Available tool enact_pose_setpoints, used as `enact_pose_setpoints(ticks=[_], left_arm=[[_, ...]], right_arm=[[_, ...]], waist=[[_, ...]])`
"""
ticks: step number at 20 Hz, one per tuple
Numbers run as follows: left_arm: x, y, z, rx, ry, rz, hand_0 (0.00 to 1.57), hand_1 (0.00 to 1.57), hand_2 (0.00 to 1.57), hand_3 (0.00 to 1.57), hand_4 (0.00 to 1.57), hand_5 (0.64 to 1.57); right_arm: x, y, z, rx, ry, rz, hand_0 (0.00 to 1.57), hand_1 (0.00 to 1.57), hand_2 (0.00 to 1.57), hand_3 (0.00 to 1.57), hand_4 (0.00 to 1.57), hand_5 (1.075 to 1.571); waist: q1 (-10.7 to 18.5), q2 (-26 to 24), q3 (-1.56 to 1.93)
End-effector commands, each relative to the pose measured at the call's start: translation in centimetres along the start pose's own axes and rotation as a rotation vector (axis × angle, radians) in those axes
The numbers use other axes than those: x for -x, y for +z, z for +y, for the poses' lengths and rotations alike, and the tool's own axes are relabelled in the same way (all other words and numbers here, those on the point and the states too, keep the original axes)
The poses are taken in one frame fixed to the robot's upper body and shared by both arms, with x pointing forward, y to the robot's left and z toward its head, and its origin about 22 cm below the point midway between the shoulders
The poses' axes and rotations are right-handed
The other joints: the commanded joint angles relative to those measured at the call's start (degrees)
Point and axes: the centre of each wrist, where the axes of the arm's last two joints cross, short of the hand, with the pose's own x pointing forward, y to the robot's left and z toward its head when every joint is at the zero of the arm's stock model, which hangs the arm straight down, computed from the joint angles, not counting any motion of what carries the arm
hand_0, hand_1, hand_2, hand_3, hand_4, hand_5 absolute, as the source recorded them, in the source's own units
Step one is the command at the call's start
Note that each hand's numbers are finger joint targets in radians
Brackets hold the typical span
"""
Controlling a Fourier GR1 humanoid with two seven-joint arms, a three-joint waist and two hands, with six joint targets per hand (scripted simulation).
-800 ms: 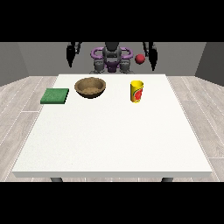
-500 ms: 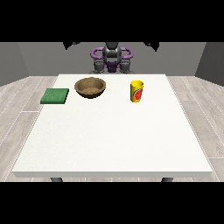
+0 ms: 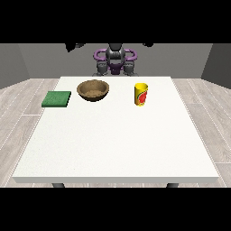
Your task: Pick the cup and pour the ball into the bowl, then pick the bowl and place it on the pad
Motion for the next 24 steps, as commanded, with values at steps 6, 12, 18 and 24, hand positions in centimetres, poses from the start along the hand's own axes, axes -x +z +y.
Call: enact_pose_setpoints(ticks=[6,12,18,24], left_arm=[[-3.3,-4.8,-0.5,0.078,-0.089,-0.21,0.0,0.0,0.0,0.0,0.0,1.376],[-4.3,-8.8,4.7,-0.004,-0.169,-0.269,0.0,0.0,0.0,0.0,0.0,1.269],[-2.4,-11.0,7.7,-0.047,-0.218,-0.266,0.0,0.0,0.0,0.0,0.0,1.257],[2.4,-10.6,6.8,-0.054,-0.237,-0.296,0.0,0.0,0.0,0.0,0.0,1.236]], right_arm=[[-0.6,-4.0,1.1,-0.035,0.0,-0.167,0.0,0.0,0.0,0.0,0.0,1.563],[-1.1,-5.4,-0.2,-0.098,0.013,-0.236,0.0,0.0,0.0,0.0,0.0,1.562],[-1.6,-6.7,-2.5,-0.118,0.011,-0.284,0.0,0.0,0.0,0.0,0.0,1.56],[-1.4,-7.5,-4.8,-0.108,0.006,-0.295,0.0,0.0,0.0,0.0,0.0,1.562]], waist=[[1.4,15.1,0.09],[-2.1,21.5,0.07],[-4.4,23.6,0.06],[-4.6,23.9,0.06]])
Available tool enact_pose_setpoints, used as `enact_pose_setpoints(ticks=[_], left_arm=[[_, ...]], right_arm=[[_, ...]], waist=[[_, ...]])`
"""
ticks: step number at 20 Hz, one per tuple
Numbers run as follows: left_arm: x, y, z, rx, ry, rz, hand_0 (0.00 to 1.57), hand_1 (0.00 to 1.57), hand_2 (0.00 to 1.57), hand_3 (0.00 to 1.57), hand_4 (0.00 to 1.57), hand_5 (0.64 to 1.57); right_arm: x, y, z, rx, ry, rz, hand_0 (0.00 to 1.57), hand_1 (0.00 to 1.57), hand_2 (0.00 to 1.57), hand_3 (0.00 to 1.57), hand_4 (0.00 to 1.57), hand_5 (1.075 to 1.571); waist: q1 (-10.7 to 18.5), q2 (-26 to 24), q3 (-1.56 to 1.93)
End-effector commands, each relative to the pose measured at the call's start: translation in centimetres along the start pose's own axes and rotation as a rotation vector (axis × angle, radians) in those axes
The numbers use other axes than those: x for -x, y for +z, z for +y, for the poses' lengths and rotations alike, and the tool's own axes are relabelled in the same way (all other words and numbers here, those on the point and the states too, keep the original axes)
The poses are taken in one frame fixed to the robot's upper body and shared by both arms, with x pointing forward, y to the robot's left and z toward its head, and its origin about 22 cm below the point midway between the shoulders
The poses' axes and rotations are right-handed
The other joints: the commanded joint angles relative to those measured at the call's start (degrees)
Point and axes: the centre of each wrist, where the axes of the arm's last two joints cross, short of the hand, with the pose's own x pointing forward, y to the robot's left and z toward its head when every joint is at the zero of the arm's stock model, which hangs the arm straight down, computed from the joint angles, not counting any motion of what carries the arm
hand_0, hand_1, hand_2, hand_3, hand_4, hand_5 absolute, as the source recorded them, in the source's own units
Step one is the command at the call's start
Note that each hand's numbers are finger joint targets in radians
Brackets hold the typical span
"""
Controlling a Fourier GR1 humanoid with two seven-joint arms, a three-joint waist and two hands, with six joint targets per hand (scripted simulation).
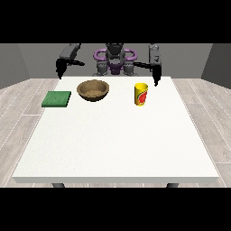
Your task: Pick the cup and pour the ball into the bowl, then pick the bowl and place it on the pad
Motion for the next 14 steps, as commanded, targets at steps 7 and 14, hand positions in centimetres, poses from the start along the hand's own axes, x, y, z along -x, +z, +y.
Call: enact_pose_setpoints(ticks=[7,14], left_arm=[[4.6,-0.1,-1.4,-0.039,-0.023,-0.024,0.0,0.0,0.0,0.0,0.0,1.278],[5.8,-1.1,0.4,-0.107,-0.025,-0.072,0.0,0.0,0.0,0.0,0.0,1.245]], right_arm=[[2.0,0.3,-1.9,-0.005,-0.013,0.005,0.0,0.0,0.0,0.0,0.0,1.562],[0.5,-0.5,-5.3,-0.025,-0.018,-0.086,0.0,0.0,0.0,0.0,0.0,1.558]], waist=[[-1.3,1.2,0.0],[-3.5,6.3,0.0]])
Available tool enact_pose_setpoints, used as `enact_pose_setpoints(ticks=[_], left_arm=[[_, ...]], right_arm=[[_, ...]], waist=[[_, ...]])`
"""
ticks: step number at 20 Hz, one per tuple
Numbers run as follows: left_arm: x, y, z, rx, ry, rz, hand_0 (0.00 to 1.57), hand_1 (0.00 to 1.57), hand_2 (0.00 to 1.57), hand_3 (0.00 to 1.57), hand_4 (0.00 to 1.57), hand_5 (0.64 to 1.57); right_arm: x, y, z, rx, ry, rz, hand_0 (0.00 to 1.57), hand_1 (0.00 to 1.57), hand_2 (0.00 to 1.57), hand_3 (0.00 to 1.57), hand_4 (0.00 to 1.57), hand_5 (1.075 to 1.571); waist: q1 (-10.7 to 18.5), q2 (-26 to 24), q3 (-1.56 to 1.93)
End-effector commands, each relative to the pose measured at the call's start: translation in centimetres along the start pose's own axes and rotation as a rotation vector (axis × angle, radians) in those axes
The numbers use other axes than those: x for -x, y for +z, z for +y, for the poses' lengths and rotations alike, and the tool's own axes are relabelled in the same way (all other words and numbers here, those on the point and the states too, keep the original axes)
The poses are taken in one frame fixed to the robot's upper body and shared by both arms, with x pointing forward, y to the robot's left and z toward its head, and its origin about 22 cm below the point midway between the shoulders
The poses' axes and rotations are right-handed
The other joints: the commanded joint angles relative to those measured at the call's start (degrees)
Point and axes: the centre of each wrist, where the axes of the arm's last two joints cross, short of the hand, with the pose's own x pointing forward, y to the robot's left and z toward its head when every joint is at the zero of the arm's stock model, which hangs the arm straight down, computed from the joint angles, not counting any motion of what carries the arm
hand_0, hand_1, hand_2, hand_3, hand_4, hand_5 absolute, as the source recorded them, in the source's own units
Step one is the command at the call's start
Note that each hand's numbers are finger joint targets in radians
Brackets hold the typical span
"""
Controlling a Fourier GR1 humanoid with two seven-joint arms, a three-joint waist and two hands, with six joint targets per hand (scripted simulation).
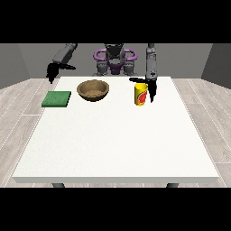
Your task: Pick the cup and pour the ball into the bowl, then pick the bowl and place it on the pad
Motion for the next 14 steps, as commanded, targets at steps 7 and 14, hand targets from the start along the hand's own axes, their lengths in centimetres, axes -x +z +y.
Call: enact_pose_setpoints(ticks=[7,14], left_arm=[[2.0,1.4,1.4,-0.042,-0.381,-0.023,1.29,1.29,1.57,1.57,0.8,1.513],[1.3,-1.3,-1.4,-0.116,-0.418,-0.088,1.34,1.34,1.57,1.57,0.88,1.505]], right_arm=[[-1.0,-1.3,-1.5,-0.026,-0.027,-0.01,0.0,0.0,0.0,0.0,0.0,1.563],[-2.6,-1.9,-5.4,-0.012,0.007,-0.138,0.0,0.0,0.0,0.0,0.0,1.556]], waist=[[-3.0,0.9,0.07],[-5.3,6.9,0.03]])
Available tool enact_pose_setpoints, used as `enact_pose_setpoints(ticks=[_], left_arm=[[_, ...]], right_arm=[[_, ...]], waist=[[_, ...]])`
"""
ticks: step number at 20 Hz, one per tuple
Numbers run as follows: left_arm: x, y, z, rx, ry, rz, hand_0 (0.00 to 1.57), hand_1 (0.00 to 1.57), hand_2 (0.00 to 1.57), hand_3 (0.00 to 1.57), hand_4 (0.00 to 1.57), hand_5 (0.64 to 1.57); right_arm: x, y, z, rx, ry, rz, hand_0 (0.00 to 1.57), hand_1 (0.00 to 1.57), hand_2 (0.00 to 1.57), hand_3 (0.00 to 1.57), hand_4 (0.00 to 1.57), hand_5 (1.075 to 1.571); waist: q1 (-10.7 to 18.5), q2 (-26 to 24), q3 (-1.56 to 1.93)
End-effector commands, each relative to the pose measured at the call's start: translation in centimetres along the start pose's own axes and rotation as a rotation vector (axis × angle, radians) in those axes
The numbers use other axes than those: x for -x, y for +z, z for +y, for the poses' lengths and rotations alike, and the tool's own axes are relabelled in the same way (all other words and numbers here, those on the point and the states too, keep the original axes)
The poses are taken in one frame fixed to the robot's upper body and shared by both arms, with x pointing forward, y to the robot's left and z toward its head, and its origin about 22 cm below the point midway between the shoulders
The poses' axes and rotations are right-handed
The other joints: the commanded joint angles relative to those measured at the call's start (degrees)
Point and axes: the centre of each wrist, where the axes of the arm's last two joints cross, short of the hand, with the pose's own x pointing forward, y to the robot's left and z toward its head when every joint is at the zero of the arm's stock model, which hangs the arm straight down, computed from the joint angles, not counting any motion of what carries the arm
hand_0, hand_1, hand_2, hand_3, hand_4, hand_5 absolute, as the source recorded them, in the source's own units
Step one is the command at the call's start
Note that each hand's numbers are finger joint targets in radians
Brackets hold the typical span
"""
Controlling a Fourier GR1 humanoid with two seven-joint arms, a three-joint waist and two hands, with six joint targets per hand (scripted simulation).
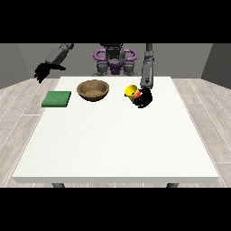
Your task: Pick the cup and pour the ball into the bowl, then pick the bowl and place it on the pad
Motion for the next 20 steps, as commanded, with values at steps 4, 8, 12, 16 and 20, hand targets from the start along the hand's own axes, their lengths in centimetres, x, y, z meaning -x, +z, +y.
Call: enact_pose_setpoints(ticks=[4,8,12,16,20], left_arm=[[-0.2,1.2,-2.2,0.077,-0.16,0.038,1.36,1.36,1.57,1.57,0.95,1.525],[-2.5,0.6,-4.9,0.209,-0.262,0.073,1.37,1.37,1.57,1.57,1.02,1.531],[-3.5,1.2,-6.5,0.323,-0.33,0.073,1.4,1.4,1.57,1.57,1.09,1.571],[-6.8,0.5,-9.6,0.402,-0.388,0.018,1.38,1.38,1.57,1.57,1.14,1.567],[-6.9,0.8,-10.1,0.367,-0.478,0.008,1.38,1.38,1.57,1.57,1.14,1.567]], right_arm=[[0.5,1.7,-4.0,0.064,0.015,0.096,0.0,0.0,0.0,0.0,0.0,1.555],[3.7,5.5,-4.4,0.121,0.032,0.297,0.0,0.0,0.0,0.0,0.0,1.558],[3.8,7.3,-6.1,0.16,0.037,0.379,0.0,0.0,0.0,0.0,0.0,1.56],[4.9,11.5,-8.1,0.264,0.054,0.373,0.0,0.0,0.0,0.0,0.0,1.558],[5.9,10.1,-5.8,0.202,0.033,0.363,0.0,0.0,0.04,0.0,0.0,1.558]], waist=[[1.8,-5.7,-0.24],[6.7,-16.8,-0.09],[9.3,-21.9,-0.21],[14.3,-22.3,-0.18],[11.8,-21.9,-0.25]])
